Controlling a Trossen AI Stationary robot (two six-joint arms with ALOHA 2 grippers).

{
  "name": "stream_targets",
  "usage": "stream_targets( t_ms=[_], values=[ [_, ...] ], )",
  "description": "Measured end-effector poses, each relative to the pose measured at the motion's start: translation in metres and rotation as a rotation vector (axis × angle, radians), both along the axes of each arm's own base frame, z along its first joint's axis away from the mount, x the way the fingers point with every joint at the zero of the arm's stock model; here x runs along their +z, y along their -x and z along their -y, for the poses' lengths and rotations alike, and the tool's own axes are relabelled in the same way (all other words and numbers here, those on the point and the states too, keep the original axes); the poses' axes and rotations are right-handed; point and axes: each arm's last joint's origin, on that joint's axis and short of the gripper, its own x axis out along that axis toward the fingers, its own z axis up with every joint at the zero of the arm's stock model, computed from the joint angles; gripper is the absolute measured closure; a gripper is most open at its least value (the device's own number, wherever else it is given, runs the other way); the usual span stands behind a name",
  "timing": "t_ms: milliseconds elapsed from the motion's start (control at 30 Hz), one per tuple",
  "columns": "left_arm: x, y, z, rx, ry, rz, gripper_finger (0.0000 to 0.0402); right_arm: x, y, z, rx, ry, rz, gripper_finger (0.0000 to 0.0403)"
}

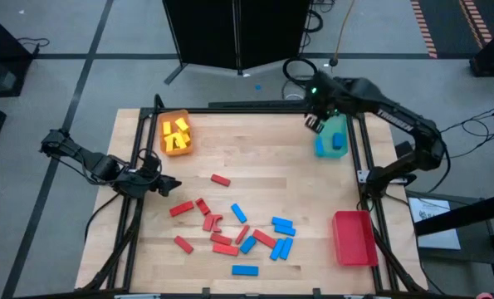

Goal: Sort blocks
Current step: Put the blue block into the blue bin

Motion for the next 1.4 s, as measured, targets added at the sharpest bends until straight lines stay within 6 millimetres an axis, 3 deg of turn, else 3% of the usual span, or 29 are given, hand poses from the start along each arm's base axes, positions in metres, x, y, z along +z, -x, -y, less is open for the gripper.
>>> stream_targets(
  t_ms=[200, 433, 833, 1033, 1267, 1400],
  values=[
    [0.000, 0.000, 0.000, 0.000, 0.001, 0.001, 0.0174, -0.004, 0.027, 0.031, -0.158, -0.020, -0.004, 0.0323],
    [0.000, 0.000, 0.000, 0.001, 0.001, 0.001, 0.0174, -0.039, 0.048, 0.050, -0.258, -0.139, -0.032, 0.0323],
    [0.000, 0.000, 0.000, -0.002, 0.010, 0.001, 0.0174, -0.121, 0.057, 0.045, -0.344, -0.315, -0.028, 0.0323],
    [0.000, 0.000, 0.000, -0.003, 0.010, 0.001, 0.0174, -0.144, 0.060, 0.040, -0.370, -0.361, -0.026, 0.0320],
    [0.000, 0.000, 0.000, -0.003, 0.010, 0.001, 0.0174, -0.146, 0.060, 0.040, -0.371, -0.346, -0.012, 0.0220],
    [0.000, 0.000, 0.000, 0.006, 0.019, 0.003, 0.0174, -0.146, 0.060, 0.041, -0.366, -0.346, -0.014, 0.0199]
  ],
)
